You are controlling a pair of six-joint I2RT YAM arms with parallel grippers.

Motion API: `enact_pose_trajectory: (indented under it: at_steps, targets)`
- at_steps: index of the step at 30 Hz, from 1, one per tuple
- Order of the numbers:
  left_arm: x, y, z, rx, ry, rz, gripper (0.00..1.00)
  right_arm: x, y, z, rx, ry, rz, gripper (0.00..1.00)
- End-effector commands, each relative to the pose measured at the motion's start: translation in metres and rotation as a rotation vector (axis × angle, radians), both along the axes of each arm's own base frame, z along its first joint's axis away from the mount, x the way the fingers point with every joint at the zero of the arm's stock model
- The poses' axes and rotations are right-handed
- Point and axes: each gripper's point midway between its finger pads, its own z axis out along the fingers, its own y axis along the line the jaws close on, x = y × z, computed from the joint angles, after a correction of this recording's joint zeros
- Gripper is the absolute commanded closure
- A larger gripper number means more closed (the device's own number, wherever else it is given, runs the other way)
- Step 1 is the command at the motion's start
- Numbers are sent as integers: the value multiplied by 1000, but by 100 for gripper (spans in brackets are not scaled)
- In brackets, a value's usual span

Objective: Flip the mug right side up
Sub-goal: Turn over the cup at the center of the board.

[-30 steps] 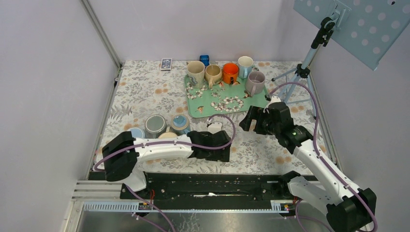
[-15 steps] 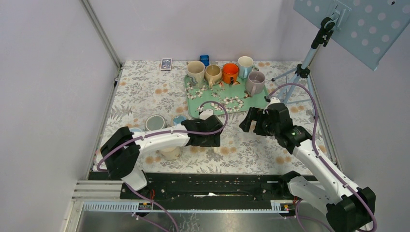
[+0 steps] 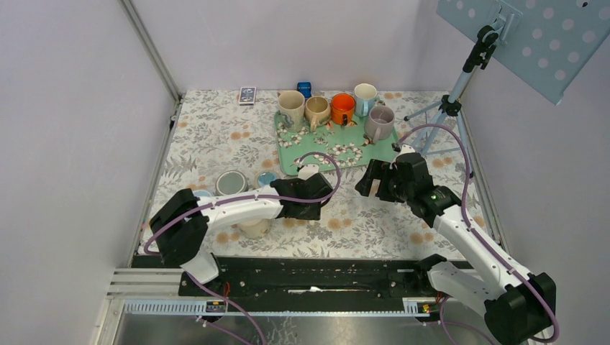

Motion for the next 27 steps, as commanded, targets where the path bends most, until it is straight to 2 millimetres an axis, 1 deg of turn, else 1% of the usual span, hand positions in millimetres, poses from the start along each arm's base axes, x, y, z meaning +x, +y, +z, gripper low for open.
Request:
enact_pose_trajectory:
  at_steps: [1,11,15,19,21,23,25,27]
  targets:
    - [8,-2,10,19,-63,-17,56,5,5,4,19,-22,1,0]
    - [12,-13,5,59,-82,-40,56,7,6,3,24,-22,0,0]
    - [14,-14,5,59,-88,-34,57,7,6,3,21,-22,2,0]
    - [16,-13,5,69,-99,-31,60,7,7,1,23,-18,5,0]
    - [17,-13,5,74,-104,-32,64,7,7,2,25,-20,6,0]
    - [18,-14,6,73,-110,-33,69,7,7,1,25,-21,5,0]
    - [19,-14,8,71,-115,-39,76,7,7,1,26,-20,4,0]
    - [19,-15,9,66,-118,-48,86,6,7,0,25,-18,3,0]
